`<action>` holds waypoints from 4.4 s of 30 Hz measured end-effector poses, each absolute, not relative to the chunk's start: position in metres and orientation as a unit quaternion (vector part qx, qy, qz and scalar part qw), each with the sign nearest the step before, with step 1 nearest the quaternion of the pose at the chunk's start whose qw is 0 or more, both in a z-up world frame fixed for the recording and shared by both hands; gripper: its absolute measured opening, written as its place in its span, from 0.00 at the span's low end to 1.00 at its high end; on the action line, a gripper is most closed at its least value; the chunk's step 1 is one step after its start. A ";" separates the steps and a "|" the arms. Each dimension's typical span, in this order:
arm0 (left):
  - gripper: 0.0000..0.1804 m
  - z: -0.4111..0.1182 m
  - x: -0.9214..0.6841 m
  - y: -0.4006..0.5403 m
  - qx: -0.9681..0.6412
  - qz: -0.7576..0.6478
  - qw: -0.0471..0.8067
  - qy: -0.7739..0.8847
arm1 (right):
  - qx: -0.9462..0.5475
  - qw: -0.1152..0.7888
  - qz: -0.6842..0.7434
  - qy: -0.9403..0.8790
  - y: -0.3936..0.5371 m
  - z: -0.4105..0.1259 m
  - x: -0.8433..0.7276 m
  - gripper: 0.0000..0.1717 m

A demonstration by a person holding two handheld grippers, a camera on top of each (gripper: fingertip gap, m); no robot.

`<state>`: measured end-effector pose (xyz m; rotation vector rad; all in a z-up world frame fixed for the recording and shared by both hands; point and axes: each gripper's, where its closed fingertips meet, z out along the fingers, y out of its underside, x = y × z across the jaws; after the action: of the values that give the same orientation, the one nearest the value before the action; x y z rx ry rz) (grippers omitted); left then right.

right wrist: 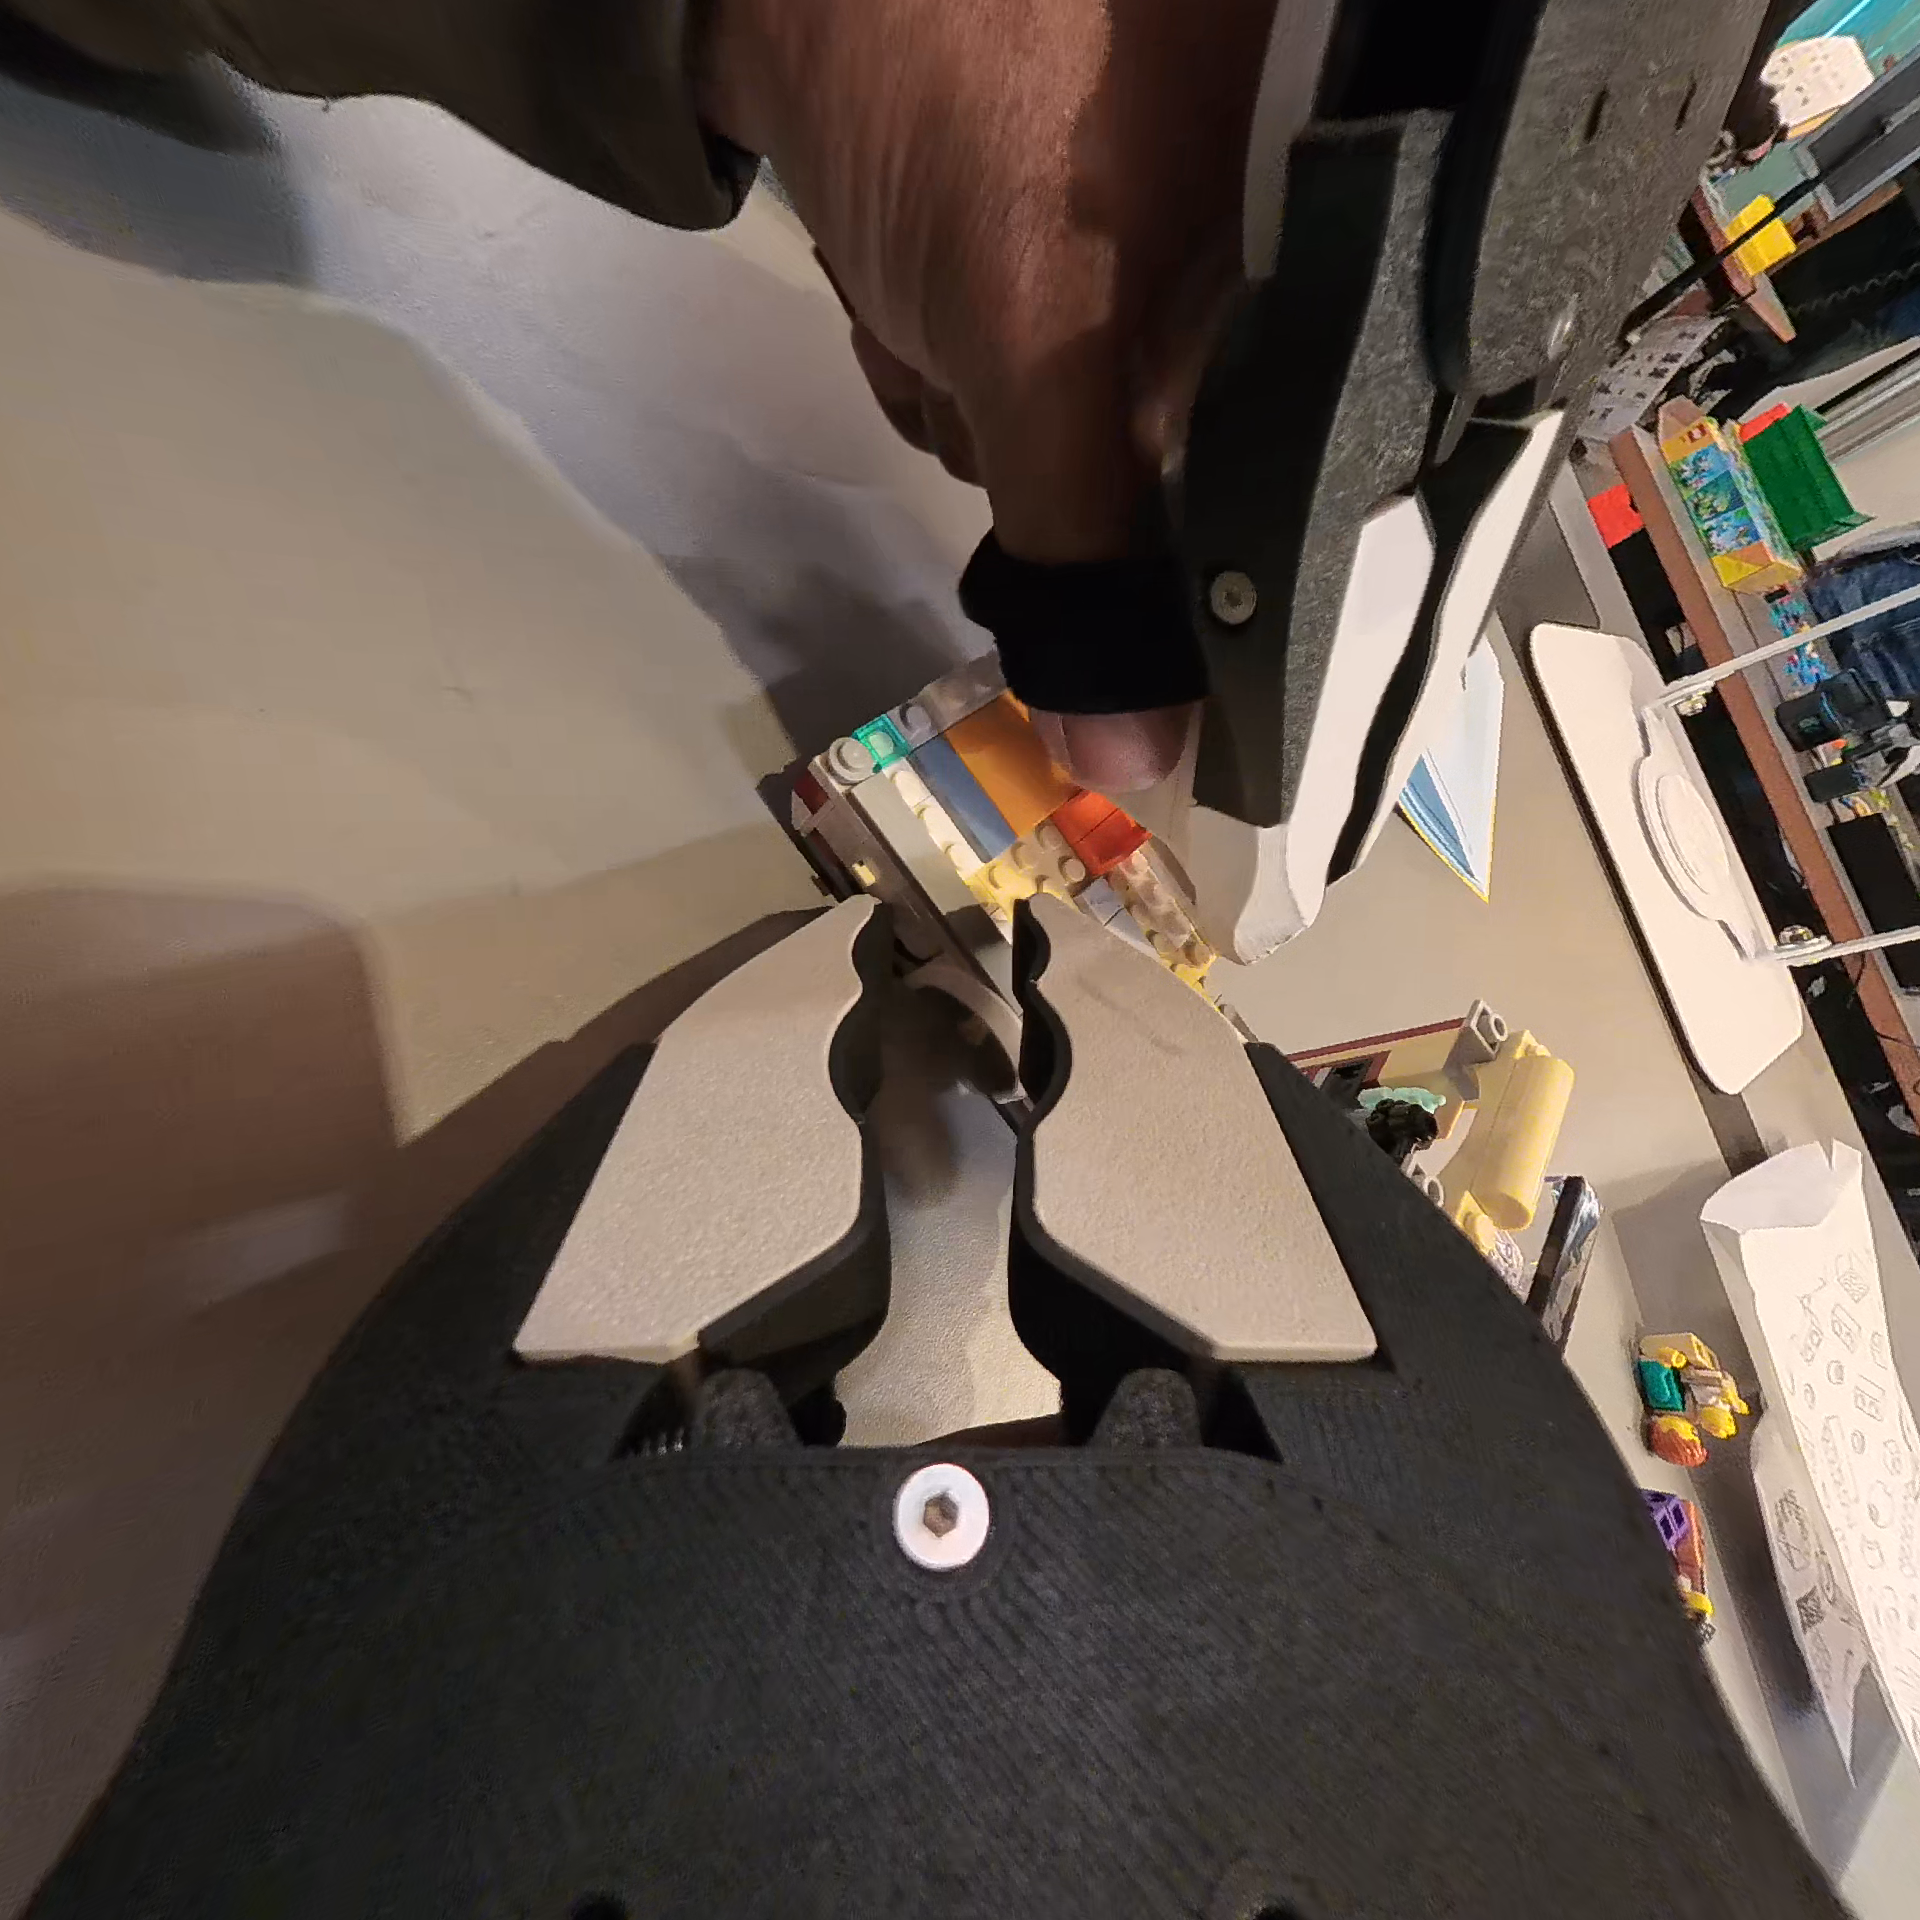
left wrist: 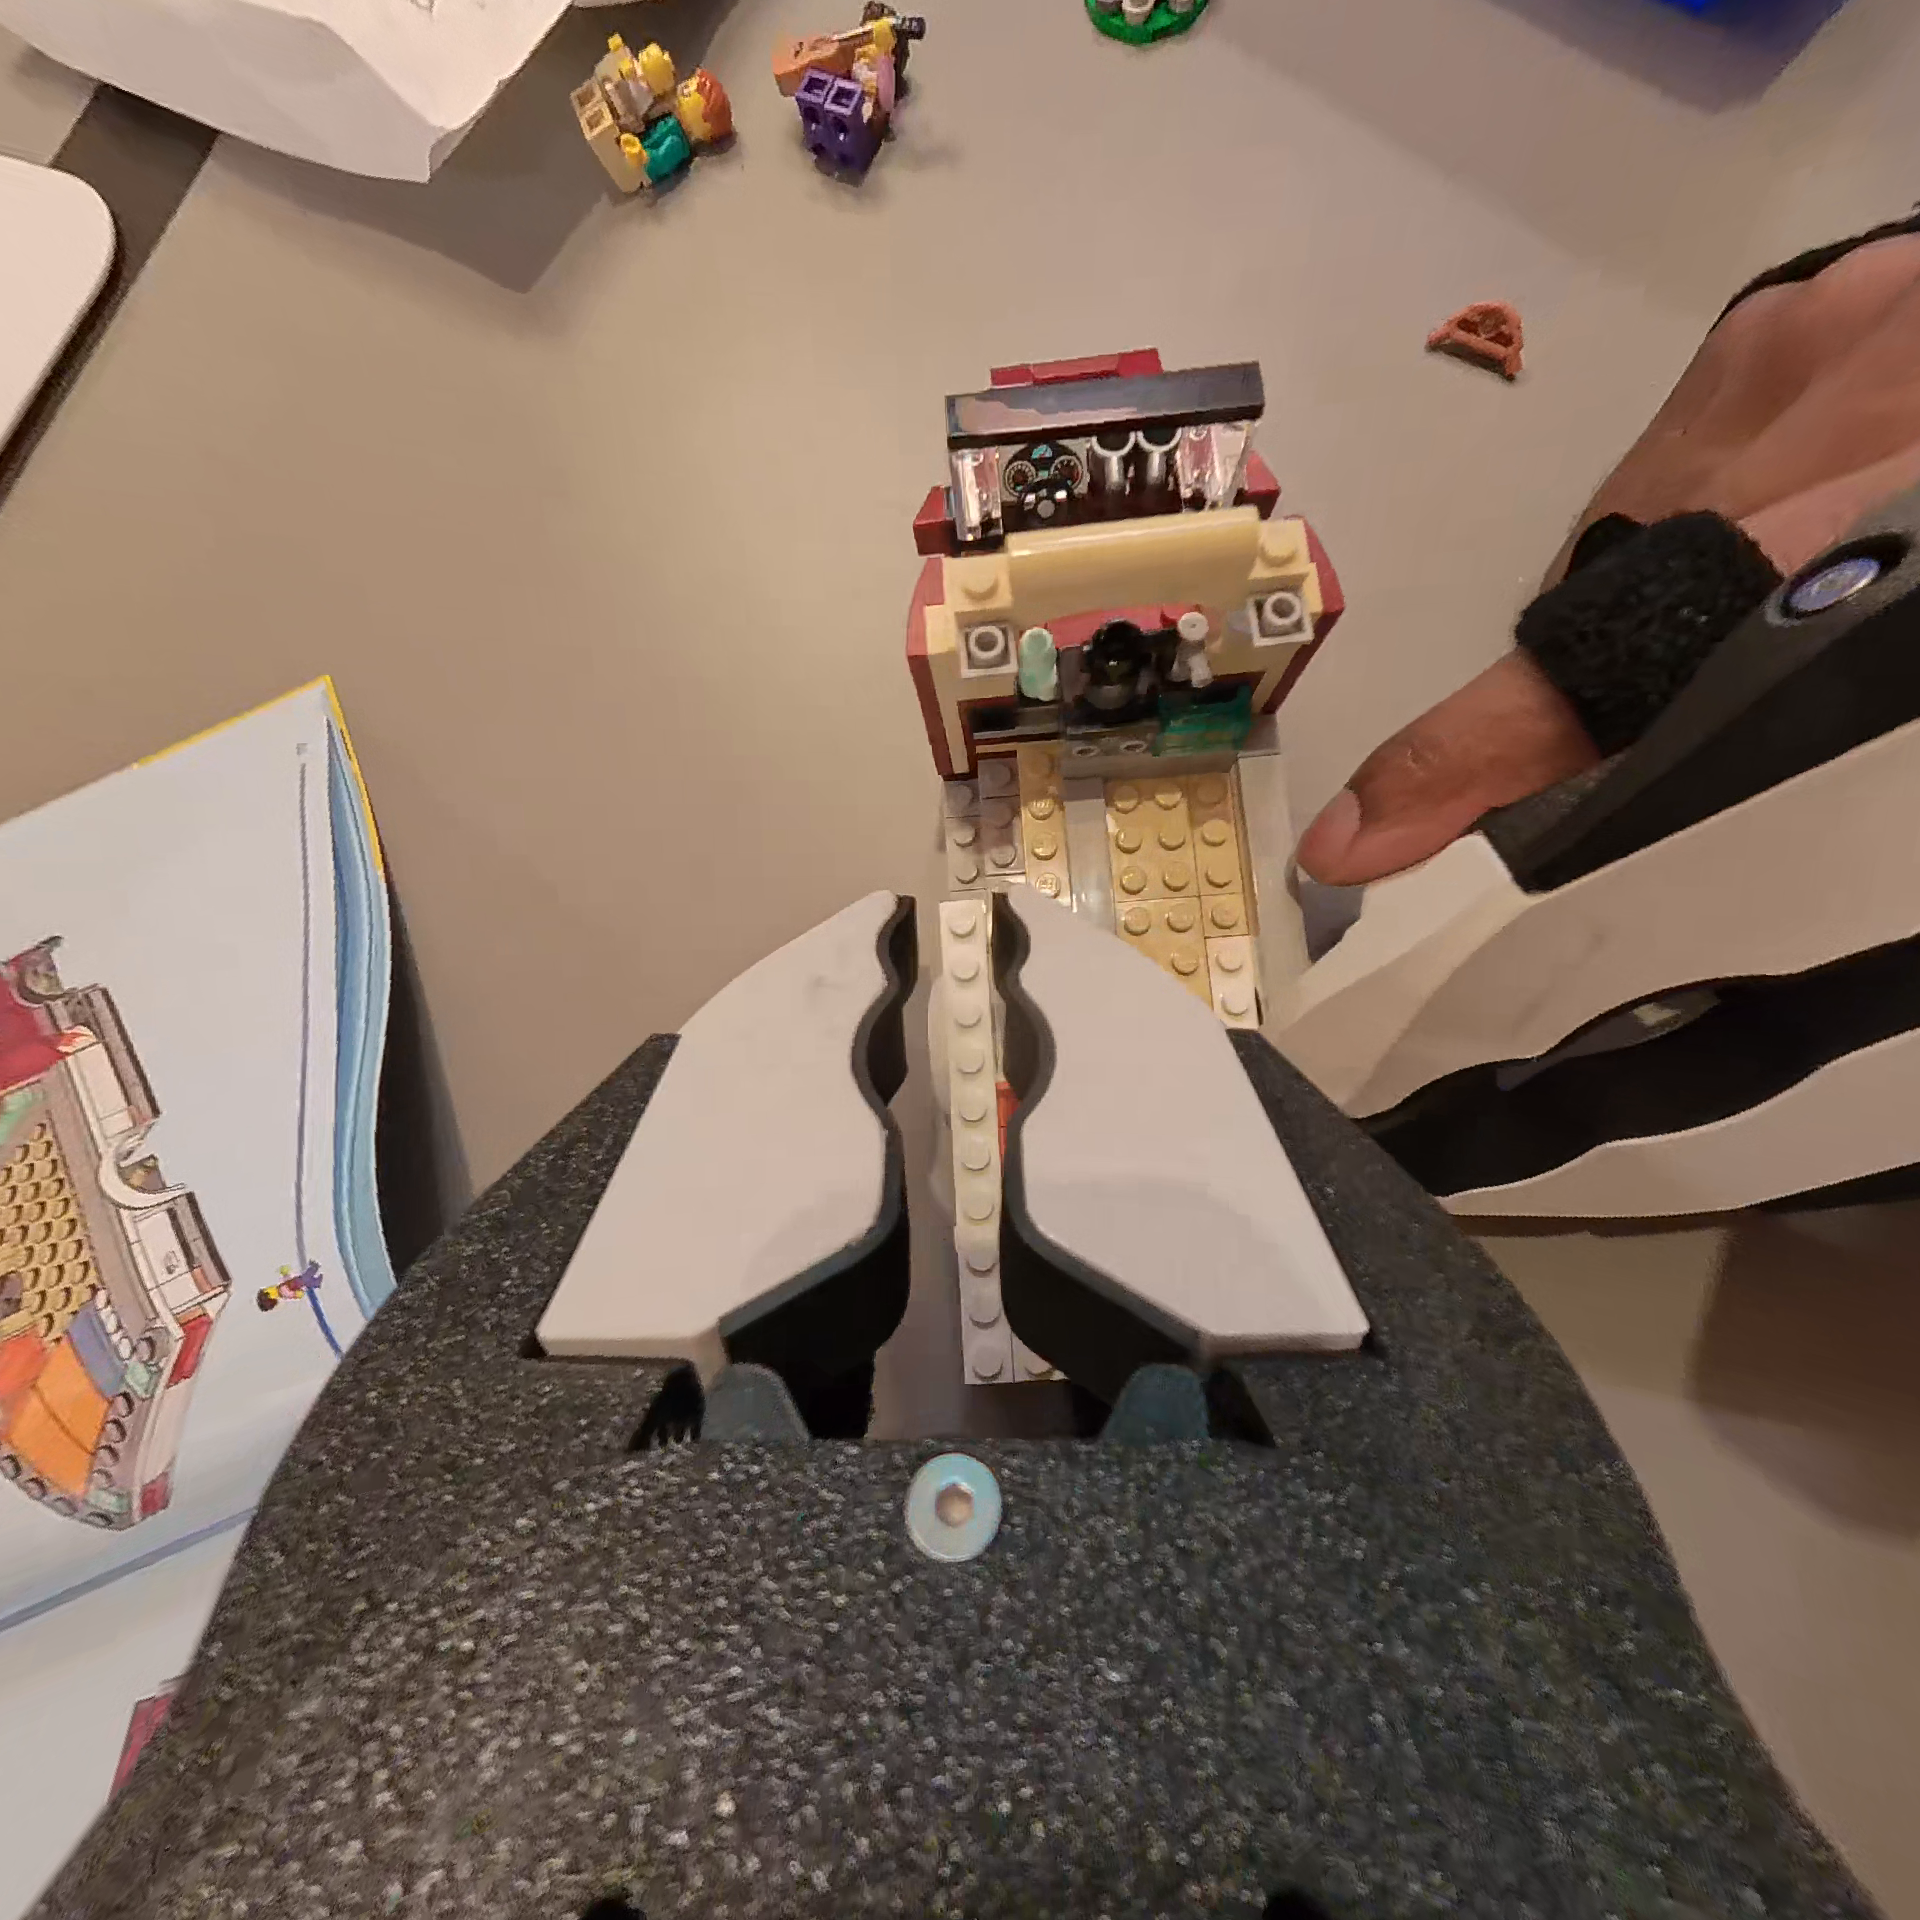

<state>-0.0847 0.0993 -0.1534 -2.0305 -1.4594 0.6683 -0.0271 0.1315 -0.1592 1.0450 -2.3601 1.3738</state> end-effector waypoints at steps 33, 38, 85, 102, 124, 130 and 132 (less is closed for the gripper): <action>0.12 -0.128 -0.081 0.099 -0.678 0.205 0.425 -0.563 | 0.354 0.108 0.468 -0.802 0.135 -0.160 -0.027 0.14; 0.17 -0.121 -0.058 0.078 -0.673 0.219 0.411 -0.575 | 0.353 0.097 0.470 -0.803 0.136 -0.159 -0.027 0.17; 0.09 -0.155 -0.028 0.088 -0.682 0.100 0.415 -0.594 | 0.386 0.048 0.233 -0.891 0.094 -0.117 -0.064 0.10; 0.06 -0.157 -0.026 0.118 -0.714 0.075 0.396 -0.572 | 0.159 0.003 0.278 -0.947 0.123 -0.153 -0.046 0.03; 0.06 -0.157 -0.030 0.118 -0.708 0.085 0.407 -0.571 | 0.166 0.003 0.419 -0.892 0.115 -0.146 -0.046 0.01; 0.06 -0.157 -0.030 0.117 -0.704 0.083 0.413 -0.572 | 0.146 -0.029 0.464 -0.873 0.125 -0.130 -0.052 0.01; 0.06 -0.157 -0.030 0.117 -0.704 0.083 0.413 -0.572 | 0.142 -0.029 0.474 -0.869 0.134 -0.122 -0.056 0.01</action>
<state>-0.0302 0.1170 -0.1573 -1.7699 -1.4374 0.2086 -0.0562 0.1338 -0.1216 0.4547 -2.7811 1.5165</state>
